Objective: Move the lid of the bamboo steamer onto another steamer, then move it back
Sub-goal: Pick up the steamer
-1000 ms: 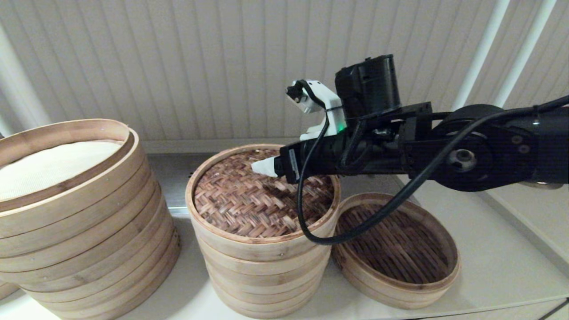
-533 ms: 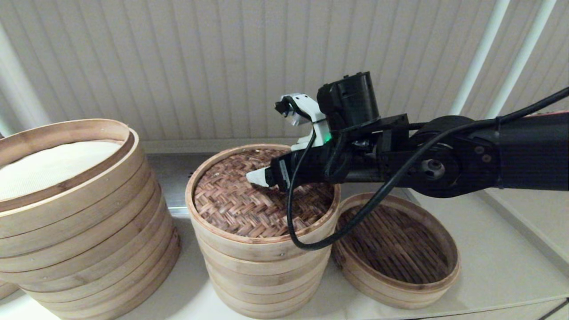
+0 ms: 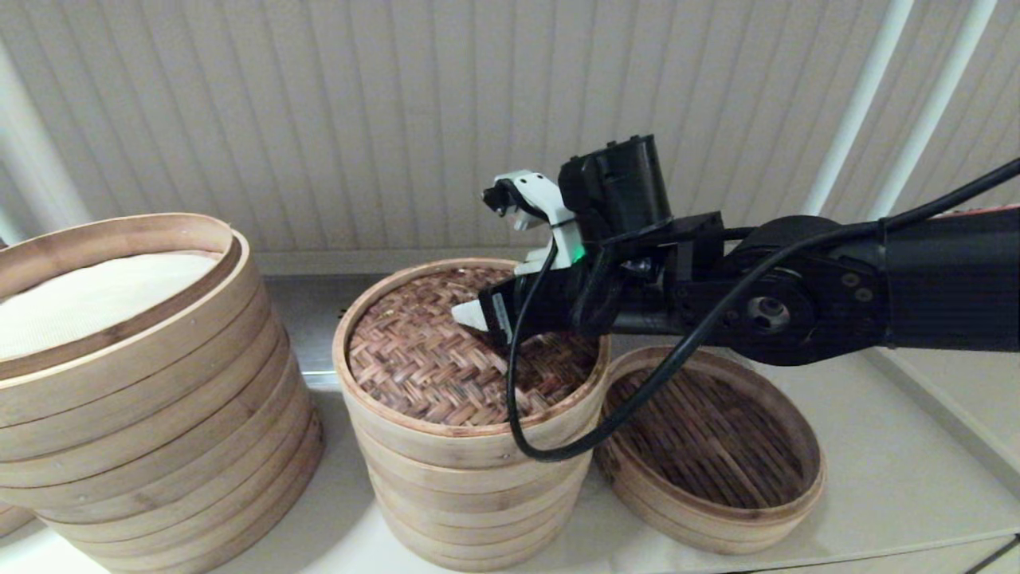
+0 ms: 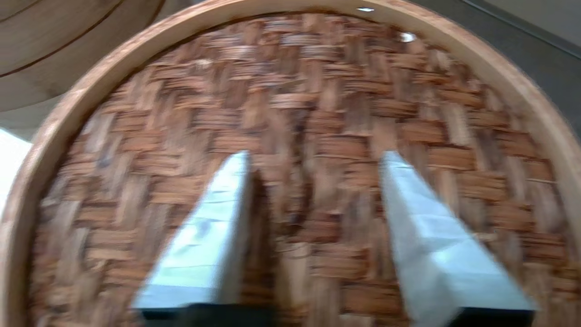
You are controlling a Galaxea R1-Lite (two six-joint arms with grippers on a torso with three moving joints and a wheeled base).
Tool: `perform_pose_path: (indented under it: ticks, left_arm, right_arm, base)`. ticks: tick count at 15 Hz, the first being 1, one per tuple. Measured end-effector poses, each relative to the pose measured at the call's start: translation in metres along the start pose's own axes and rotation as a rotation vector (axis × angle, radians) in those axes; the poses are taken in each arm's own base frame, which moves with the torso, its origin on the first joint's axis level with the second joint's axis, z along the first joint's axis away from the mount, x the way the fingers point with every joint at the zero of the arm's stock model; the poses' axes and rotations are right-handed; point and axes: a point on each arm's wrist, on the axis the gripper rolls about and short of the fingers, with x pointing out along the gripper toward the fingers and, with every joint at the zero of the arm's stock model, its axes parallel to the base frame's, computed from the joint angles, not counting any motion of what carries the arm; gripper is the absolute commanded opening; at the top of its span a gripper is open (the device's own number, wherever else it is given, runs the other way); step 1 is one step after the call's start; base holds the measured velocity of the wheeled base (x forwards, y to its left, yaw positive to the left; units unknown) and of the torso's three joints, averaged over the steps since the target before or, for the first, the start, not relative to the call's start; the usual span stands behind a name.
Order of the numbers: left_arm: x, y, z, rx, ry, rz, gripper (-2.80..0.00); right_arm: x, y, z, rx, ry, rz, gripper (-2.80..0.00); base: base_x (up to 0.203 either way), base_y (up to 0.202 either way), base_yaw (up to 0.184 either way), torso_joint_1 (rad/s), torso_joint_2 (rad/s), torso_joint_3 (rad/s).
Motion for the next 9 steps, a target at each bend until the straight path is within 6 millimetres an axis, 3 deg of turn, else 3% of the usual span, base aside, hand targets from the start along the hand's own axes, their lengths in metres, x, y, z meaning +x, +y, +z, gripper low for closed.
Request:
perform_pose_path:
  ticks: [9]
  left_arm:
    - [0.0000,0.0000,0.0000,0.001,0.000,0.000,-2.80]
  right_arm:
    - [-0.0021,0.0090,0.0003,-0.009,0.000,0.012,-2.80]
  base:
    - [0.000,0.000,0.000,0.000,0.00,0.000]
